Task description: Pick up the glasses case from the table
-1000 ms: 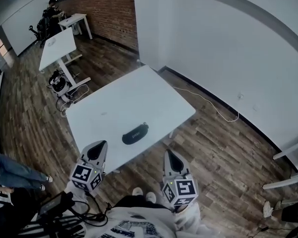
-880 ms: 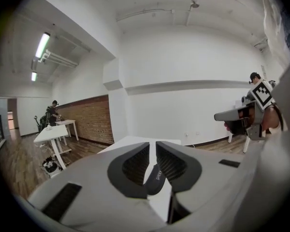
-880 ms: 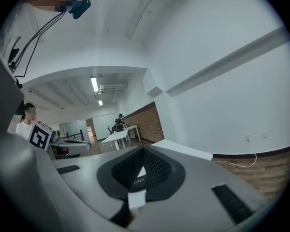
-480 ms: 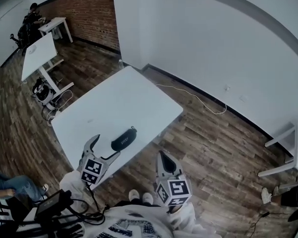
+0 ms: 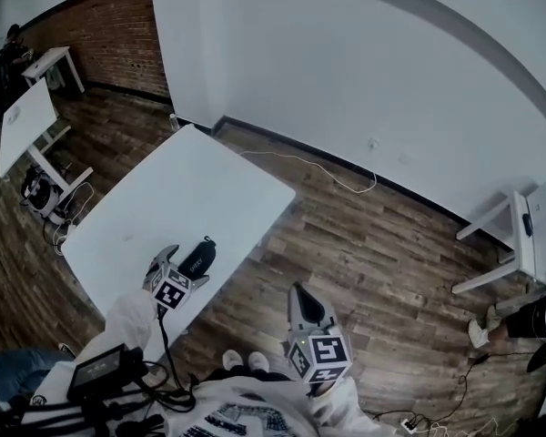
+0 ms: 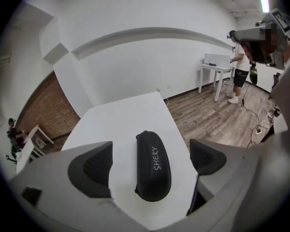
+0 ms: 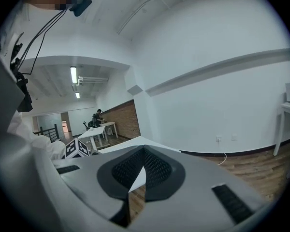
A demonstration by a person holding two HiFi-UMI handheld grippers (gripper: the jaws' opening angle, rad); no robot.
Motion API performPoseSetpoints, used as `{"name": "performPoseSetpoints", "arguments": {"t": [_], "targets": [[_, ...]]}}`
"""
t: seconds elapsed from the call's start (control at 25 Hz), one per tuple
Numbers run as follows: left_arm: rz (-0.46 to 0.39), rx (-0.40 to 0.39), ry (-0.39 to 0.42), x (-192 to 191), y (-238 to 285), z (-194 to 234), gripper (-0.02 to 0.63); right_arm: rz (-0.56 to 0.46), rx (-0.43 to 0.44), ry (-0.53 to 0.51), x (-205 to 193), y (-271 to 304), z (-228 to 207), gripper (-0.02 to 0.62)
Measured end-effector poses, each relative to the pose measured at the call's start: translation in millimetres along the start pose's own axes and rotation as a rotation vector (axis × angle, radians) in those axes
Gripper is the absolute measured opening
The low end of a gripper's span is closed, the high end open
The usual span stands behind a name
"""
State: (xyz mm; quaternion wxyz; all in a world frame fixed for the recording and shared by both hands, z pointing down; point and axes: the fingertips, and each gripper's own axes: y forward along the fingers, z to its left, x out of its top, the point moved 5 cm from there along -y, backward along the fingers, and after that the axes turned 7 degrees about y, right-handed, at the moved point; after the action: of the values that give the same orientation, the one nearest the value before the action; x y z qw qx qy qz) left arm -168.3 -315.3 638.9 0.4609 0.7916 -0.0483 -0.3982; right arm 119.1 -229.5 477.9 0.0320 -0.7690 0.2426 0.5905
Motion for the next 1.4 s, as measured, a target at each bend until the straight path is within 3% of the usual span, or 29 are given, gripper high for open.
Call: {"name": "performPoseSetpoints", "arguments": {"t": [0.28,0.48,0.52,0.64,0.76,0.84,1.08,1.4], "targets": [[0.153,-0.130,-0.002,-18,82,-4,0.514,0.025,-0.121,-0.006,-2,-24,-36,-0.002],[0.223,-0.132,-0.050,-34,90,3,0.512,0.042,-0.154,-0.020,-7,-36,-32,-0.002],[0.236,-0.125,-0.065,-36,92,5,0.504,0.041,-0.157,-0.021,-8,-37,-32,-0.002],[0.262,-0.127,-0.142,-43,93,7,0.383,0.038,-0.160,-0.017,-9,-37,-32,-0.002],[0.272,-0.129,-0.175,-47,88,5,0.376,0.042,-0.154,-0.009,-11,-33,-32,-0.002],[0.248,-0.099,-0.170,-43,82,9,0.373,0.042,-0.145,-0.004,-10,-29,-32,-0.002],[0.133,-0.061,-0.269,-36,42,19,0.368,0.043,-0.085,0.003,-13,-17,-14,-0.002],[-0.154,0.020,-0.347,32,-54,35,0.368,0.055,0.053,0.004,-12,22,5,-0.002]]}}
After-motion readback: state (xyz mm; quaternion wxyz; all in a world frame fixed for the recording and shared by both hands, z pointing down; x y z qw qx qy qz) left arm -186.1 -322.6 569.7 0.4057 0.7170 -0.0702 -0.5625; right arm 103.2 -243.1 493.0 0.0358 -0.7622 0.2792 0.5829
